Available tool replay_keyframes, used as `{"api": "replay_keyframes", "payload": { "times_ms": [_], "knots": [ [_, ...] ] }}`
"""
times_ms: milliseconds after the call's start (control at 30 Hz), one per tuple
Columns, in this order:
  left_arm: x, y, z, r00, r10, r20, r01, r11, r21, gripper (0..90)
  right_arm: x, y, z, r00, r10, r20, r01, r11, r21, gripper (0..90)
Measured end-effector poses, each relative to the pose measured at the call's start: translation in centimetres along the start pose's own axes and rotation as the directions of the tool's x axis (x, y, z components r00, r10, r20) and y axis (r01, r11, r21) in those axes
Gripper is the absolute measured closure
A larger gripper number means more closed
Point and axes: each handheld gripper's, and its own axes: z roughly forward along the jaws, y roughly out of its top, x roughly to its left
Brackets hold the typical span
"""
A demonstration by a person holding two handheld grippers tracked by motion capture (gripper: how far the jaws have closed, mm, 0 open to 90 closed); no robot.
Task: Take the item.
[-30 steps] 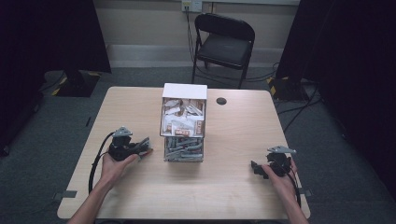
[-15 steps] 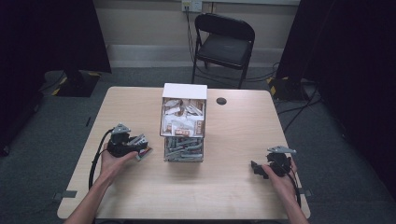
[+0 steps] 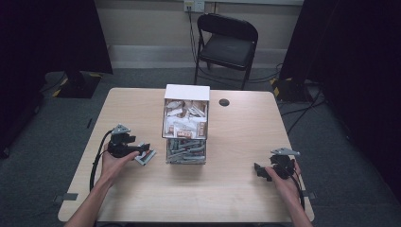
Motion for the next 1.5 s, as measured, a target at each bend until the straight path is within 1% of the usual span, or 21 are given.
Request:
{"api": "replay_keyframes", "payload": {
  "times_ms": [67,133,167,267,300,367,400,567,700,733,767,833,1000,1067,1167,1300,1333,1367,1433,1467,1500],
  "knots": [
    [0.0,0.0,-0.3,1.0000,0.008,0.002,-0.008,0.9999,-0.008,17.2,0.0,0.0,0.0,1.0000,0.000,0.000,0.000,1.000,0.000,0.0],
    [-0.1,0.1,-0.7,1.0000,-0.002,0.004,0.002,1.0000,-0.005,17.5,0.0,0.0,0.0,1.0000,0.000,0.000,0.000,1.000,0.000,0.0],
    [-0.2,0.2,-0.9,1.0000,0.005,0.005,-0.005,1.0000,-0.002,17.5,0.0,0.0,0.0,1.0000,0.000,0.000,0.000,1.000,0.000,0.0],
    [-0.2,0.2,-1.2,1.0000,-0.002,0.010,0.002,1.0000,-0.003,17.6,0.0,0.0,0.0,1.0000,0.000,0.000,0.000,1.000,0.000,0.0],
    [-0.3,0.3,-1.8,0.9999,0.015,0.003,-0.015,0.9999,-0.007,17.6,0.0,0.0,0.0,1.0000,0.000,0.000,0.000,1.000,0.000,0.0],
    [-0.4,0.3,-2.0,0.9999,0.013,-0.006,-0.013,0.9999,-0.007,17.7,0.0,0.0,0.0,1.0000,0.000,0.000,0.000,1.000,0.000,0.0],
    [-0.4,0.4,-2.3,0.9998,0.017,-0.010,-0.017,0.9998,-0.007,19.2,0.0,0.0,0.0,1.0000,0.000,0.000,0.000,1.000,0.000,0.0],
    [-0.5,0.4,-3.5,0.9992,0.029,-0.027,-0.029,0.9994,-0.018,19.2,0.0,0.0,0.0,1.0000,0.000,0.000,0.000,1.000,0.000,0.0],
    [-0.5,0.4,-4.4,0.9987,0.031,-0.041,-0.032,0.9993,-0.020,19.2,0.0,0.0,0.0,1.0000,0.000,0.000,0.000,1.000,0.000,0.0],
    [-0.5,0.3,-4.8,0.9986,0.024,-0.048,-0.025,0.9994,-0.024,19.2,0.0,0.0,0.0,1.0000,0.000,0.000,0.000,1.000,0.000,0.0],
    [-0.5,0.3,-4.8,0.9986,0.024,-0.048,-0.025,0.9994,-0.024,19.2,0.0,0.0,0.0,1.0000,0.000,0.000,0.000,1.000,0.000,0.0],
    [-0.5,0.2,-5.3,0.9984,0.024,-0.051,-0.025,0.9996,-0.015,19.2,0.0,0.0,0.0,1.0000,0.000,0.000,0.000,1.000,0.000,0.0],
    [-0.5,-0.2,-6.5,0.9978,0.020,-0.064,-0.021,0.9996,-0.020,19.0,0.0,0.0,0.0,1.0000,0.000,0.000,0.000,1.000,0.000,0.0],
    [-0.4,-0.5,-7.2,0.9972,0.028,-0.069,-0.030,0.9994,-0.018,19.0,0.0,0.0,0.0,1.0000,0.000,0.000,0.000,1.000,0.000,0.0],
    [-0.3,-0.9,-8.0,0.9974,0.019,-0.070,-0.020,0.9996,-0.022,19.1,0.0,0.0,0.0,1.0000,0.000,0.000,0.000,1.000,0.000,0.0],
    [-0.3,-1.6,-9.1,0.9968,0.020,-0.078,-0.022,0.9994,-0.025,19.0,0.0,0.0,0.0,1.0000,0.000,0.000,0.000,1.000,0.000,0.0],
    [-0.4,-1.8,-9.3,0.9964,0.025,-0.081,-0.027,0.9993,-0.027,19.0,0.0,0.0,0.0,1.0000,0.000,0.000,0.000,1.000,0.000,0.0],
    [-0.6,-2.0,-9.6,0.9947,0.029,-0.099,-0.031,0.9992,-0.025,19.0,0.0,0.0,0.0,1.0000,0.000,0.000,0.000,1.000,0.000,0.0],
    [-0.6,-2.3,-9.9,0.9950,0.027,-0.096,-0.030,0.9992,-0.025,19.0,0.0,0.0,0.0,1.0000,0.000,0.000,0.000,1.000,0.000,0.0],
    [-0.6,-2.5,-10.1,0.9945,0.018,-0.104,-0.021,0.9995,-0.025,19.0,0.0,0.0,0.0,1.0000,0.000,0.000,0.000,1.000,0.000,0.0],
    [-0.6,-2.7,-10.2,0.9935,0.020,-0.112,-0.022,0.9996,-0.020,19.0,0.0,0.0,0.0,1.0000,0.000,0.000,0.000,1.000,0.000,0.0]
  ]
}}
